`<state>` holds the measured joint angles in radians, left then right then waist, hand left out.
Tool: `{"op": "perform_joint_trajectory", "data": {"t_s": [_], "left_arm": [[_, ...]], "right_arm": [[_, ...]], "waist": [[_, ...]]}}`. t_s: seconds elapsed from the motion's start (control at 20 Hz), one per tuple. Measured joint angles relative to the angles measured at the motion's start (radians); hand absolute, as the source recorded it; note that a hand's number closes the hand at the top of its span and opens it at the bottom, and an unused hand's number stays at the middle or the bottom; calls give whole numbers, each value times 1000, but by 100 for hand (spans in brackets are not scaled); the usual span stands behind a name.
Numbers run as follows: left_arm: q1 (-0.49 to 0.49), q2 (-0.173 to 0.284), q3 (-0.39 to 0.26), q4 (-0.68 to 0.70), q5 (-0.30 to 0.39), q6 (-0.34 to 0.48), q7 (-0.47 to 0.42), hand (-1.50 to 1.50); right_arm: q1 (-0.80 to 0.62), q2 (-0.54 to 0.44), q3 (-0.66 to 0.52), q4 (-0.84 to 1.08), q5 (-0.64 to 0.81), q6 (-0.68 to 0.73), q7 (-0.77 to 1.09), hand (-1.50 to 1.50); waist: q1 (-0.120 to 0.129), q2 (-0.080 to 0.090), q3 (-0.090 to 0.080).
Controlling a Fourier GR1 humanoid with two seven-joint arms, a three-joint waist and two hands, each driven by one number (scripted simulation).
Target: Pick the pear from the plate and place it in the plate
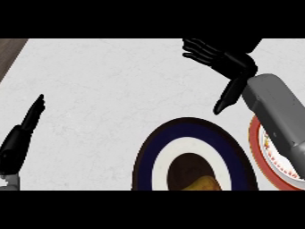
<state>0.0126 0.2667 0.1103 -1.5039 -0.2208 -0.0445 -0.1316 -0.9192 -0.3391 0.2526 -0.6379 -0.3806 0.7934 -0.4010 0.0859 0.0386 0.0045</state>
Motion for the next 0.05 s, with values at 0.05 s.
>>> {"op": "perform_joint_trajectory", "data": {"t_s": [0.05], "left_arm": [[-3,-3,-5,-4,-2,0,6,0]], "right_arm": [[-8,-2,-2,11,3,-2,-2,-150]], "waist": [[3,1,0]]}}
